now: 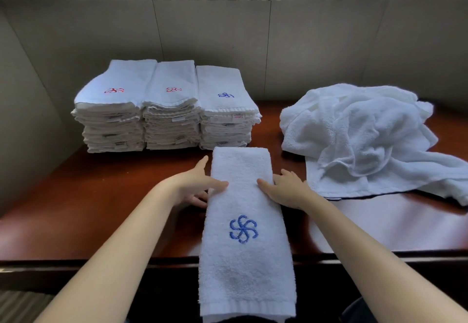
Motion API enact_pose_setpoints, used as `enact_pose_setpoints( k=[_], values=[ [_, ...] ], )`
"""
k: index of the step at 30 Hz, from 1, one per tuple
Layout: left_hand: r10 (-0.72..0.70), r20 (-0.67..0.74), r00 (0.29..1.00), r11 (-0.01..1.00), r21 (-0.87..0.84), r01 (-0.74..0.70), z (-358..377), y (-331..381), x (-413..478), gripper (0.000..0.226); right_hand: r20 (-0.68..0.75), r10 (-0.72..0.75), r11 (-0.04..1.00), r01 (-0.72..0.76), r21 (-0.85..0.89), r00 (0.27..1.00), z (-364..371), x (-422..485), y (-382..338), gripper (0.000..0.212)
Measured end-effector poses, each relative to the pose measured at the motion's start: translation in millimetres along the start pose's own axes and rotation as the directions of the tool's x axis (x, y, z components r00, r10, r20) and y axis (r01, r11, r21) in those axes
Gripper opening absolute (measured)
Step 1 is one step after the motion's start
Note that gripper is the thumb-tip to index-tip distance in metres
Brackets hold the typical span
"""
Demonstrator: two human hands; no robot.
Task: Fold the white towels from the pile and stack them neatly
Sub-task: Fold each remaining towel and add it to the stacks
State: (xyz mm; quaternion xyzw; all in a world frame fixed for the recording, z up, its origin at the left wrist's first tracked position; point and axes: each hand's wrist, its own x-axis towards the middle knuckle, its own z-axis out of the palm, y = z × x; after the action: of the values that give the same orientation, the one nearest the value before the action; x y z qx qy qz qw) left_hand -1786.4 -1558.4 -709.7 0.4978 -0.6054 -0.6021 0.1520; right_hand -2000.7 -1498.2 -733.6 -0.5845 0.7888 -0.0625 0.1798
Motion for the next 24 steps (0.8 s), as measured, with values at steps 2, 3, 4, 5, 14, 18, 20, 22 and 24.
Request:
enact_pose_setpoints(
  k=[2,3,4,5,14,18,20,22,24],
  values=[
    [0.088,0.101,0.991,0.996,-0.003,-0.088,-1.2,-3.5,-7.1,0.097,0.048,-0.117,0.963,0.102,0.251,0.992,-3.2,-8.4,4.0,0.042],
    [0.136,0.113,0.984,0.991,-0.011,-0.135,0.3,-4.6,-10.2,0.093,0.049,-0.176,0.891,0.138,0.432,0.983,-4.1,-13.7,6.2,0.030],
    [0.180,0.110,0.978,0.984,-0.017,-0.179,2.3,-4.8,-12.7,0.087,0.043,-0.217,0.788,0.149,0.598,0.975,-4.8,-18.8,7.1,0.023],
    [0.217,0.101,0.971,0.976,-0.022,-0.216,3.6,-3.7,-14.4,0.080,0.024,-0.237,0.689,0.151,0.709,0.971,-6.0,-22.4,8.2,0.022],
    [0.428,0.080,0.900,0.901,-0.118,-0.418,8.0,20.9,-27.0,0.064,0.036,-0.220,-0.080,-0.055,0.995,0.975,-19.7,-30.0,14.2,0.038],
    [0.480,0.022,0.877,0.866,-0.170,-0.470,5.7,45.3,-36.9,0.065,-0.096,-0.264,-0.168,0.052,0.984,0.960,-49.9,-31.9,8.2,0.065],
    [0.504,0.013,0.864,0.849,-0.193,-0.492,0.5,66.1,-44.0,0.064,-0.190,-0.232,-0.183,0.149,0.972,0.954,-74.4,-31.2,-1.7,0.071],
    [0.512,0.017,0.859,0.846,-0.181,-0.501,-7.8,91.2,-50.6,0.065,-0.245,-0.232,-0.154,0.214,0.965,0.941,-101.4,-27.4,-13.6,0.062],
    [0.543,0.011,0.840,0.830,-0.158,-0.535,-21.7,120.6,-52.1,0.069,-0.283,-0.234,-0.110,0.264,0.958,0.930,-133.8,-19.4,-26.4,0.049]
  ],
)
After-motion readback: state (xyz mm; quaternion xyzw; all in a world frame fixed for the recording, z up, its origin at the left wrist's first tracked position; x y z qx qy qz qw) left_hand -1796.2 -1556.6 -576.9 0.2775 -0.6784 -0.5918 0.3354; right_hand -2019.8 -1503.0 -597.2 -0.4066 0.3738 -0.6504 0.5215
